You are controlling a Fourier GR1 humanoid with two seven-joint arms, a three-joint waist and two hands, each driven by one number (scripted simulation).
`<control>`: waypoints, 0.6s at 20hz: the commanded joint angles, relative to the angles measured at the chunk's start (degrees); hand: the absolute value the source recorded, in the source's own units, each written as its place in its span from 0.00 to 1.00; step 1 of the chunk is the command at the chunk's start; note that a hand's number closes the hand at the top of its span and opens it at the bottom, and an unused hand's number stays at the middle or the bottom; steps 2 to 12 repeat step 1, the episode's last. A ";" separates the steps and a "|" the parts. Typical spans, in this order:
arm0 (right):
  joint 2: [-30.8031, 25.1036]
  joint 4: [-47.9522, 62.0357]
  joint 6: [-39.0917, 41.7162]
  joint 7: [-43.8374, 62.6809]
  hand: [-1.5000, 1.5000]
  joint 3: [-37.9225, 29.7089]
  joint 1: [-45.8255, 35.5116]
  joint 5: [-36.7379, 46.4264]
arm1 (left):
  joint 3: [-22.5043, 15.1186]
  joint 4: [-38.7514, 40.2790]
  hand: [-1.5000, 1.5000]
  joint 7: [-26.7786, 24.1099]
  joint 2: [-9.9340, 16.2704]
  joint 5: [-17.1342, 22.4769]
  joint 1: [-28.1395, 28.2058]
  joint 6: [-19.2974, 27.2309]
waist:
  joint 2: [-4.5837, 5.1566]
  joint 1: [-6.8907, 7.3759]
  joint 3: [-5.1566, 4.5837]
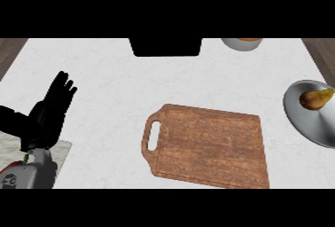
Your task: Pick the pear from the cutting board and place it in the pan
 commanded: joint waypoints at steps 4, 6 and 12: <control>1.30 -1.19 9.71 -10.89 0.00 0.41 3.72 -0.70 | 0.20 2.09 0.50 -1.00 -0.06 -0.47 -0.44 0.03 | 0.04 -0.40 -0.04; 1.30 -1.19 9.71 -10.89 0.00 0.41 3.72 -0.70 | 0.20 2.09 0.50 -1.00 -0.06 -0.47 -0.44 0.03 | 0.04 -0.40 -0.04; 1.30 -1.19 9.71 -10.89 0.00 0.41 3.72 -0.70 | 0.20 2.09 0.50 -1.00 -0.06 -0.47 -0.44 0.03 | 0.04 -0.40 -0.04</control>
